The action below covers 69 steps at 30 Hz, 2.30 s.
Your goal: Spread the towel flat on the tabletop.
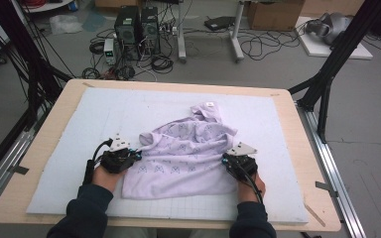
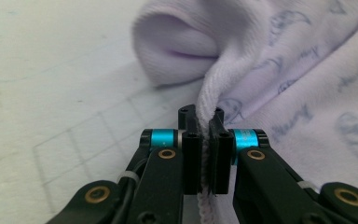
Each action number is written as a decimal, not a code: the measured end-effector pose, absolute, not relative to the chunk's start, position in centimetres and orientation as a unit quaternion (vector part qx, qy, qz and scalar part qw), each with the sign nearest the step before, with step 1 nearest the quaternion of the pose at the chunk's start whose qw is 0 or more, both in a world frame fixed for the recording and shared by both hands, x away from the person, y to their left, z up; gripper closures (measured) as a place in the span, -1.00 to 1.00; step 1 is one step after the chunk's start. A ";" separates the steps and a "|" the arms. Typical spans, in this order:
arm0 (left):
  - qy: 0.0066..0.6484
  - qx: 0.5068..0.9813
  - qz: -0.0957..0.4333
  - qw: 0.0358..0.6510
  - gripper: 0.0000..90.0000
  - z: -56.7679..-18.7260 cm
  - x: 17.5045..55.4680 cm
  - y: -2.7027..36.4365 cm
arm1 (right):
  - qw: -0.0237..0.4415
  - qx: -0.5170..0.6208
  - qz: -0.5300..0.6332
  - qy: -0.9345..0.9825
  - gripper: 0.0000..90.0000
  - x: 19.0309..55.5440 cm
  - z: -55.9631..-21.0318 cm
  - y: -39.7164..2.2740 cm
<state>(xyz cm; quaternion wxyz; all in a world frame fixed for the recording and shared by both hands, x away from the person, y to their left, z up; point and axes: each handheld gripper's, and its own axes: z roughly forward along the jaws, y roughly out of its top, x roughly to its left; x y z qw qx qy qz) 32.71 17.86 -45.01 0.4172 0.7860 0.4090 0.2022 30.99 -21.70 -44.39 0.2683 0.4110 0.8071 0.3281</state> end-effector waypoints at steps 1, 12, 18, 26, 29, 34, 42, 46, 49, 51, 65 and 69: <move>0.409 0.786 0.202 0.417 0.91 -45.0 32.7 17.9 | 0.268 0.411 0.328 0.807 0.93 31.0 -44.4 -21.7; 0.435 0.768 0.157 0.443 0.17 -44.9 31.6 20.2 | 0.245 0.423 0.373 0.789 0.31 27.9 -43.6 -24.1; 0.421 0.771 0.146 0.454 0.14 -44.6 29.8 20.8 | 0.214 0.397 0.408 0.794 0.28 25.5 -43.5 -24.7; 0.375 0.788 0.128 0.471 0.21 -45.0 27.2 20.9 | 0.173 0.384 0.393 0.817 0.25 24.9 -44.5 -23.4; 0.354 0.801 0.123 0.467 0.28 -45.0 26.5 20.3 | 0.166 0.402 0.379 0.817 0.37 24.6 -44.9 -23.3; 0.324 0.834 0.144 0.422 0.75 -45.1 25.6 18.7 | 0.146 0.422 0.379 0.811 0.94 23.6 -44.7 -23.8; 0.327 0.835 0.078 0.436 0.97 -45.0 23.9 19.3 | 0.125 0.406 0.373 0.825 0.95 20.5 -44.4 -24.4; 0.311 0.846 0.046 0.432 0.97 -44.8 22.4 19.5 | 0.111 0.389 0.374 0.835 0.95 18.7 -44.3 -25.1; 0.298 0.853 0.022 0.428 0.97 -44.7 21.2 19.9 | 0.102 0.376 0.367 0.845 0.95 17.3 -44.1 -25.7; 0.287 0.858 0.003 0.427 0.97 -44.6 20.3 20.2 | 0.101 0.373 0.368 0.846 0.95 16.8 -44.1 -25.9; 0.317 0.820 0.053 0.474 0.21 -43.1 19.3 22.0 | 0.127 0.383 0.395 0.826 0.76 14.6 -42.9 -27.1; 0.361 0.791 0.112 0.480 -0.01 -43.2 22.0 21.4 | 0.160 0.394 0.397 0.814 0.29 18.1 -43.2 -25.2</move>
